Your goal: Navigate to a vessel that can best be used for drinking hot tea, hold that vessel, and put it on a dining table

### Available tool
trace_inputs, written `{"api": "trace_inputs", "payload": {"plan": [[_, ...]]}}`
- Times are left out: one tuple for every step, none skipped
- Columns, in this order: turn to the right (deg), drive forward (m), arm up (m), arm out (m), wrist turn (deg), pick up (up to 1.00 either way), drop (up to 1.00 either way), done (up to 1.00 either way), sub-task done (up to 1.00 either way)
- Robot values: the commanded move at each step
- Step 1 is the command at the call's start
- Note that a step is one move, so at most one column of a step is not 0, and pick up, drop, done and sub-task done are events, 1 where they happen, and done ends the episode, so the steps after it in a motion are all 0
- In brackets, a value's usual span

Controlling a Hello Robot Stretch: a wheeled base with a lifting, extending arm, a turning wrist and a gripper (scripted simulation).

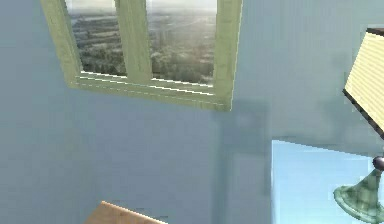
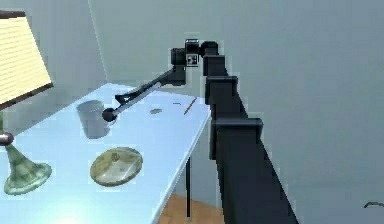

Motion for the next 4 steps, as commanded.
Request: {"api": "trace_inputs", "payload": {"plan": [[0.0, 0.00, -0.16, 0.00, 0.0, 0.00, 0.00, 0.00, 0.00], [0.0, 0.00, 0.00, 0.00, 0.0, 0.00, 1.00, 0.00, 0.00], [0.0, 0.00, 0.00, -0.10, 0.0, 0.00, 0.00, 0.00, 0.00], [0.0, 0.00, 0.00, 0.00, 0.0, 0.00, 0.00, 1.00, 0.00]]}}
